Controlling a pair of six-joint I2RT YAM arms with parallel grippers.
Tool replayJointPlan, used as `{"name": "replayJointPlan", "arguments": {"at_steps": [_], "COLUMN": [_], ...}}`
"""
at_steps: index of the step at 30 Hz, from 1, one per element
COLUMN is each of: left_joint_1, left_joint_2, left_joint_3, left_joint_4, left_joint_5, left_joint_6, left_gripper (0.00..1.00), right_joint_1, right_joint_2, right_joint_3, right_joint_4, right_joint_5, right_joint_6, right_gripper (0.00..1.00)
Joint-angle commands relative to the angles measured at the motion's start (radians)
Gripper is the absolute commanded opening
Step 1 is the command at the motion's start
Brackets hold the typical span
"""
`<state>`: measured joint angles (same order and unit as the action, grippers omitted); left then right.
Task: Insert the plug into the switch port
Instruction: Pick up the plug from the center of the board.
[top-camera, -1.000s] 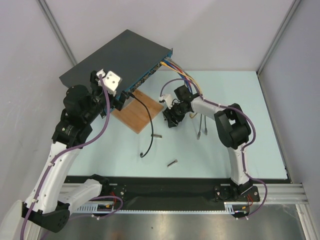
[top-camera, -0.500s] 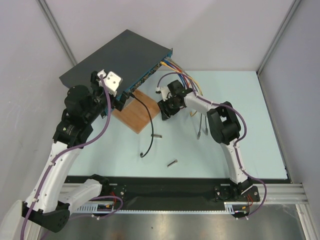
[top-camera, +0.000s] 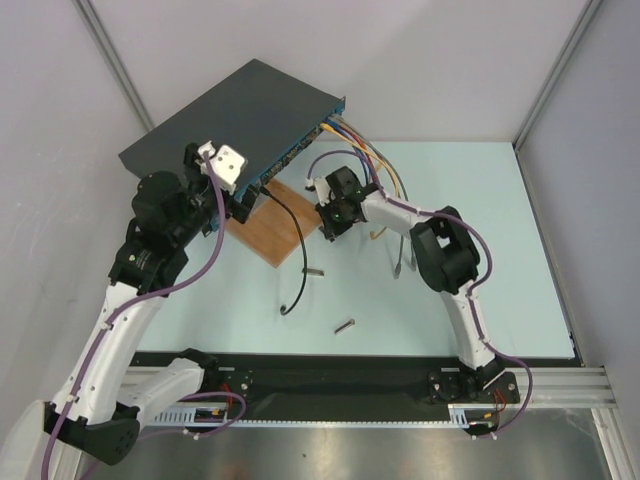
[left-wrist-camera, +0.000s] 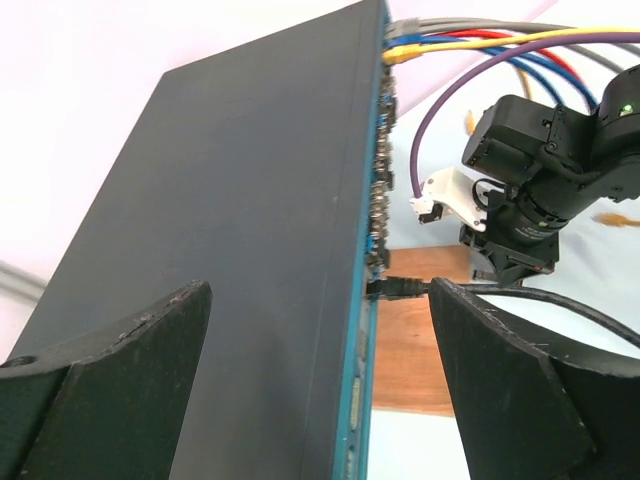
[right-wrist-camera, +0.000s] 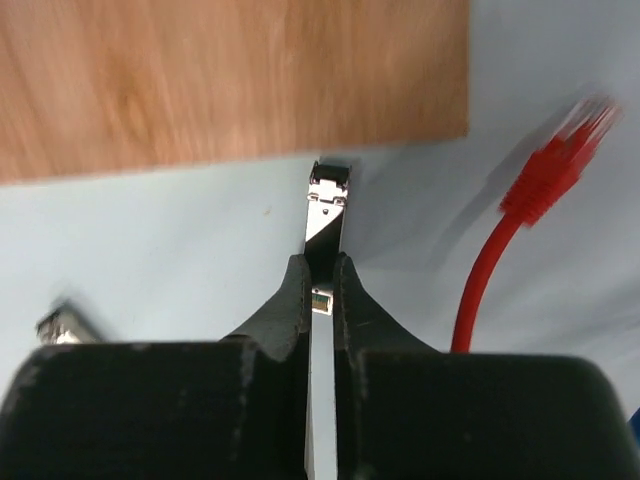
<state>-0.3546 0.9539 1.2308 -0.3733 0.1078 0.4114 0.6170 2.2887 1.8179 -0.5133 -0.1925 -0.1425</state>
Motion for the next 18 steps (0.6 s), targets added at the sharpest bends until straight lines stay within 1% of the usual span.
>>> {"name": "replayJointPlan", "arguments": {"at_steps": [1,2,3,4,5,6,7,9,10,11,12,13,15,16,18], "left_joint_1": [0.005,0.005,0.005,0.003,0.002,-0.001,-0.016,-0.041,-0.069,-0.085,-0.104,-0.139,-0.171,-0.207,-0.239], "left_joint_2": [0.003,0.005,0.006,0.011,0.02,0.023,0.031,0.04,0.043,0.043,0.052,0.058,0.08,0.089,0.109], "left_joint_3": [0.021,0.025,0.035,0.038,0.039,0.045,0.048,0.041,0.035,0.027,0.019,0.018,0.024,0.027,0.041], "left_joint_4": [0.013,0.002,0.002,0.004,0.007,0.019,0.027,0.054,0.089,0.112,0.126,0.141,0.155,0.168,0.181], "left_joint_5": [0.09,0.148,0.18,0.213,0.255,0.31,0.334,0.349,0.339,0.322,0.264,0.247,0.234,0.19,0.152], "left_joint_6": [-0.015,-0.031,-0.052,-0.103,-0.129,-0.155,-0.202,-0.241,-0.27,-0.285,-0.31,-0.321,-0.341,-0.342,-0.341], "left_gripper": [0.96,0.96,0.95,0.95,0.95,0.94,0.94,0.93,0.93,0.93,0.93,0.92,0.91,0.91,0.91], "right_joint_1": [-0.029,-0.064,-0.085,-0.109,-0.131,-0.164,-0.18,-0.215,-0.224,-0.236,-0.255,-0.263,-0.278,-0.281,-0.289], "right_joint_2": [-0.118,-0.218,-0.283,-0.34,-0.392,-0.485,-0.518,-0.598,-0.627,-0.655,-0.704,-0.727,-0.759,-0.781,-0.799], "right_joint_3": [-0.186,-0.224,-0.273,-0.345,-0.376,-0.387,-0.382,-0.335,-0.321,-0.312,-0.309,-0.308,-0.292,-0.289,-0.295], "right_joint_4": [0.021,0.083,0.123,0.213,0.254,0.28,0.289,0.286,0.298,0.32,0.347,0.392,0.435,0.481,0.55], "right_joint_5": [-0.136,-0.197,-0.267,-0.395,-0.441,-0.479,-0.539,-0.587,-0.611,-0.622,-0.628,-0.637,-0.654,-0.663,-0.691], "right_joint_6": [0.02,0.055,0.087,0.122,0.161,0.241,0.276,0.352,0.433,0.473,0.513,0.591,0.655,0.681,0.773], "right_gripper": [0.0,0.0,0.0,0.0,0.0,0.0,0.0,0.0,0.0,0.0,0.0,0.0,0.0,0.0,0.0]}}
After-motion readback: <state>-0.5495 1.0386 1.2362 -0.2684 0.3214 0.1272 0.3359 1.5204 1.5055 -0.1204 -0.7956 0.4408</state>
